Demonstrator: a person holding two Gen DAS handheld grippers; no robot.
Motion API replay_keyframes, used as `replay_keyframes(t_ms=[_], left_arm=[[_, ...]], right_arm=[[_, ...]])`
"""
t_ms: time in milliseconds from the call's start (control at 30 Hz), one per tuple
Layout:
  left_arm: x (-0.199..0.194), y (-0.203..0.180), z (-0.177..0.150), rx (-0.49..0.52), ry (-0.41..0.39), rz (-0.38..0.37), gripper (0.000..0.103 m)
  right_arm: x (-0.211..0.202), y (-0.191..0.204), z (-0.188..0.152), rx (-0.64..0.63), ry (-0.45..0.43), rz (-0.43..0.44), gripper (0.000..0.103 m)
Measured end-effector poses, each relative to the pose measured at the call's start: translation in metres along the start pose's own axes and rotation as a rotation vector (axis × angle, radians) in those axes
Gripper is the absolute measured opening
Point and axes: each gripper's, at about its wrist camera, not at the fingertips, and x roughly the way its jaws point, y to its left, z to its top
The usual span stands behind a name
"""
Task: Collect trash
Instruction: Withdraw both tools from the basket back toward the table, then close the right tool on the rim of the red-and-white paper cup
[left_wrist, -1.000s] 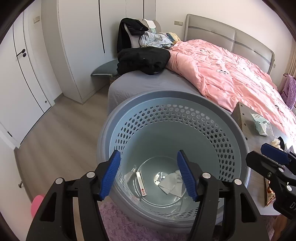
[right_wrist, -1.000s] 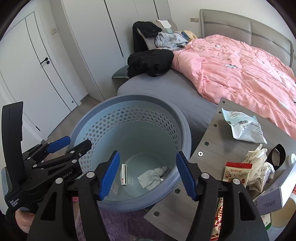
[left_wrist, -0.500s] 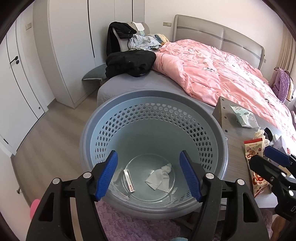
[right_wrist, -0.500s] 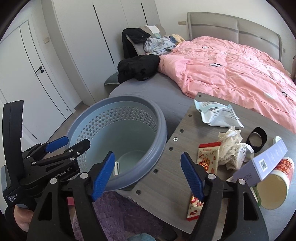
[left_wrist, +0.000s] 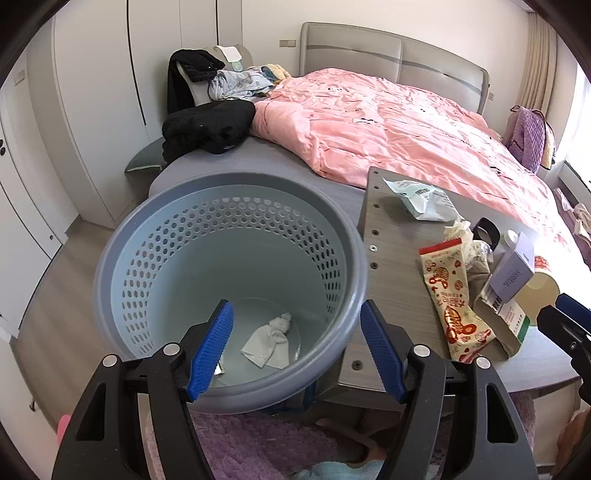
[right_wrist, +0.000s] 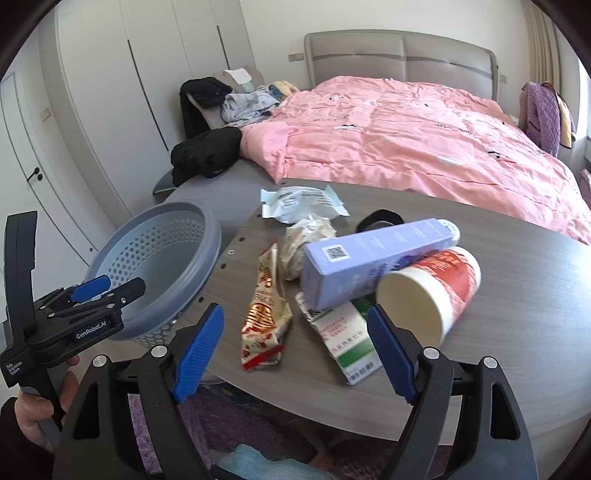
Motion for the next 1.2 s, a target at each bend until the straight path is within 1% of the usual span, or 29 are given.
replay_keyframes(t_ms=[100, 200, 300, 400, 533, 733, 1000, 1100, 1167, 1200], left_arm=[[0.002, -0.017, -0.002, 0.025, 0.009, -0.025, 0.068], [0.004, -0.034, -0.004, 0.051, 0.018, -0.042, 0.068], [0.007, -0.049, -0.006, 0.072, 0.029, -0.05, 0.068], [0.009, -0.06, -0.008, 0.09, 0.036, -0.049, 0.068], [0.011, -0.069, -0.011, 0.106, 0.047, -0.043, 0.068], [0.017, -0.077, -0.011, 0.119, 0.064, -0.029, 0.068], [0.024, -0.085, -0.01, 0.132, 0.08, -0.024, 0.068], [0.025, -0.088, -0.01, 0.138, 0.083, -0.023, 0.068], [0.025, -0.089, -0.009, 0.14, 0.084, -0.022, 0.068], [0.026, -0.089, -0.009, 0.141, 0.084, -0.022, 0.068]], right_arm=[[-0.005, -0.018, -0.007, 0.028, 0.006, -0.024, 0.079], [-0.005, -0.03, -0.017, 0.048, 0.02, -0.027, 0.079], [-0.001, -0.04, -0.022, 0.061, 0.031, -0.03, 0.079], [0.0, -0.052, -0.023, 0.089, 0.019, -0.042, 0.079], [0.007, -0.072, -0.021, 0.137, 0.014, -0.068, 0.079], [0.024, -0.091, -0.016, 0.179, 0.008, -0.122, 0.079], [0.043, -0.099, -0.008, 0.198, 0.001, -0.181, 0.078], [0.047, -0.1, -0.004, 0.204, -0.004, -0.197, 0.076], [0.049, -0.101, -0.002, 0.208, -0.004, -0.202, 0.067], [0.049, -0.102, -0.001, 0.21, -0.004, -0.2, 0.065]])
